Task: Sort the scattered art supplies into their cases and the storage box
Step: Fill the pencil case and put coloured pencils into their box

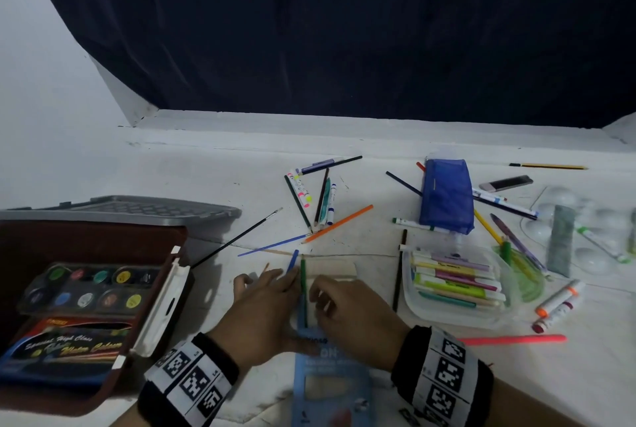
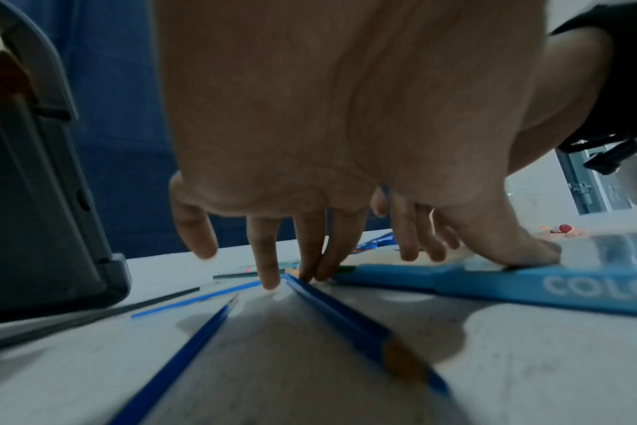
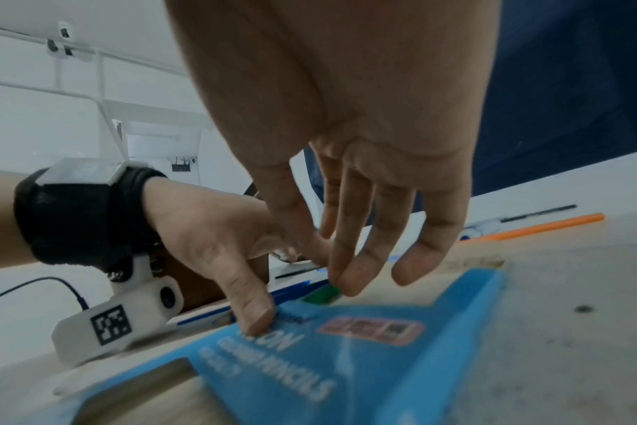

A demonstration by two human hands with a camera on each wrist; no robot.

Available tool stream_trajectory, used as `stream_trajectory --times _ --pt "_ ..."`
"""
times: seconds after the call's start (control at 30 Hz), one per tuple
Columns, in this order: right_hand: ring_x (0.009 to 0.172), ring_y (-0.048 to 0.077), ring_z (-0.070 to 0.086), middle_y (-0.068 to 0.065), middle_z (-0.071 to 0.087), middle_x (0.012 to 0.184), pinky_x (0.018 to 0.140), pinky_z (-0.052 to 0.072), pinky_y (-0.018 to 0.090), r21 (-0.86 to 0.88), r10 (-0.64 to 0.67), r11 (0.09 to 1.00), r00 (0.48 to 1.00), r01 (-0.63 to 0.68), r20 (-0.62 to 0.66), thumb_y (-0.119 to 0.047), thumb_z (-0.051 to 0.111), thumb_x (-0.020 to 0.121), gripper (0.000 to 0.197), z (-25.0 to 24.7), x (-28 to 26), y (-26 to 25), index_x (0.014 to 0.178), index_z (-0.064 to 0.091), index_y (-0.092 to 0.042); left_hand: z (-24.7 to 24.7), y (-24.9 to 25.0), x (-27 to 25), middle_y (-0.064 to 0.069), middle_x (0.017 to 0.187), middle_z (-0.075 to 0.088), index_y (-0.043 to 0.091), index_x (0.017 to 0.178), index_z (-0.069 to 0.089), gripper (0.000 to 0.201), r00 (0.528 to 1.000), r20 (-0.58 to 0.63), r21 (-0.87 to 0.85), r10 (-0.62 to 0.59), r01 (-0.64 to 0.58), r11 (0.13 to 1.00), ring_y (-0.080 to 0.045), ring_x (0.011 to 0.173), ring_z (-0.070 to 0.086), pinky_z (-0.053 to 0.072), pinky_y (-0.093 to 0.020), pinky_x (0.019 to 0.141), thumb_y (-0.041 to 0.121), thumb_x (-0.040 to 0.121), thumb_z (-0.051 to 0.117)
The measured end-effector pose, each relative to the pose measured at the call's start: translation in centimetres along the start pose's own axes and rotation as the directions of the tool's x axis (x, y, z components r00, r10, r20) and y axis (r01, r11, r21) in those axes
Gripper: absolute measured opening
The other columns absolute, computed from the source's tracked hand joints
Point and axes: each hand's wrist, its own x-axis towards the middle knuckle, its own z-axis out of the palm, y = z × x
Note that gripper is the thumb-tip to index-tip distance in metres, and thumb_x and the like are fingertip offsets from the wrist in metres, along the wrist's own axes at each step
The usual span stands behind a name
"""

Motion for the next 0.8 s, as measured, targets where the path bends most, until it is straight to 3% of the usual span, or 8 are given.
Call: stream_trajectory --times 0.13,0.2,0.3,0.37,0.47,0.57,0.73,0.8 --pt "0.072 0.006 0.058 -0.007 0.064 0.086 0.066 0.048 0.026 -0.169 0.069 0.982 0.995 -0.08 -0.072 -0.031 0.051 0.095 0.007 -3.8 -3.7 1.9 0.095 0.057 -0.028 -1.0 0.6 -0.2 0.016 0.143 0.044 0.032 0.138 0.046 0.098 0.998 0.025 -0.04 -0.061 0.062 0.997 -0.011 0.132 0.04 0.027 -0.036 0.101 0.09 0.06 0.04" --pt "0.078 0.005 0.059 -0.009 0.066 0.09 0.071 0.049 0.027 -0.27 0.136 0.951 0.988 -0.151 -0.076 -0.036 0.05 0.095 0.013 -5.3 -6.2 3.4 0.102 0.059 -0.03 -0.8 -0.1 -0.4 0.015 0.131 0.051 0.031 0.126 0.054 0.079 0.997 -0.008 -0.09 -0.07 0.069 0.993 -0.013 0.124 0.051 0.037 -0.036 0.096 0.08 0.068 0.032" --pt "0.09 0.011 0.062 -0.01 0.064 0.099 0.077 0.05 0.028 -0.424 0.209 0.879 0.975 -0.22 -0.072 -0.036 0.055 0.092 0.017 -6.8 -9.7 5.5 0.107 0.061 -0.03 0.0 -1.5 -0.8 0.01 0.124 0.056 0.03 0.129 0.061 0.051 0.995 -0.068 -0.166 -0.077 0.065 0.984 -0.015 0.116 0.059 0.045 -0.029 0.094 0.057 0.086 0.054" --pt "0.076 0.015 0.066 -0.007 0.066 0.088 0.062 0.051 0.029 -0.537 0.215 0.816 0.975 -0.215 -0.063 -0.027 0.073 0.076 0.021 -7.4 -11.4 6.4 0.096 0.066 -0.027 -0.1 -1.3 -1.1 0.006 0.115 0.055 0.025 0.132 0.062 0.047 0.991 -0.093 -0.199 -0.098 0.078 0.977 -0.016 0.109 0.06 0.039 -0.017 0.089 0.038 0.087 0.07" --pt "0.046 0.014 0.059 -0.008 0.058 0.067 0.035 0.04 0.026 -0.69 0.229 0.694 0.972 -0.205 -0.059 -0.015 0.087 0.047 0.035 -7.2 -12.7 7.8 0.074 0.066 -0.026 -0.4 -0.7 -1.4 0.007 0.099 0.05 0.026 0.125 0.064 0.042 0.982 -0.086 -0.222 -0.165 0.143 0.965 -0.014 0.092 0.056 0.036 -0.016 0.077 0.028 0.085 0.075" --pt "0.044 0.017 0.056 -0.004 0.056 0.069 0.032 0.039 0.029 -0.74 0.235 0.648 0.972 -0.178 -0.028 -0.008 0.084 0.046 0.034 -6.8 -13.3 8.7 0.067 0.063 -0.024 -0.2 -0.5 -1.7 0.007 0.089 0.052 0.024 0.113 0.068 0.033 0.978 -0.098 -0.235 -0.185 0.158 0.959 -0.011 0.078 0.051 0.033 -0.009 0.064 0.018 0.081 0.075" --pt "0.043 0.015 0.053 -0.003 0.054 0.065 0.032 0.039 0.03 -0.741 0.236 0.654 0.972 -0.156 0.004 -0.005 0.085 0.041 0.037 -6.7 -13.6 8.6 0.065 0.063 -0.024 -0.3 0.2 -2.9 0.004 0.08 0.069 0.028 0.095 0.068 0.028 0.958 -0.157 -0.325 -0.239 0.178 0.929 -0.011 0.071 0.058 0.036 -0.001 0.061 0.008 0.076 0.076" --pt "0.052 0.016 0.056 -0.004 0.055 0.07 0.038 0.046 0.031 -0.728 0.185 0.676 0.983 -0.112 0.021 -0.007 0.083 0.05 0.033 -6.6 -13.3 8.0 0.071 0.064 -0.025 -0.1 0.0 -3.5 0.007 0.068 0.066 0.033 0.084 0.063 0.03 0.938 -0.231 -0.369 -0.259 0.162 0.915 -0.004 0.062 0.059 0.039 -0.004 0.059 0.009 0.074 0.079"
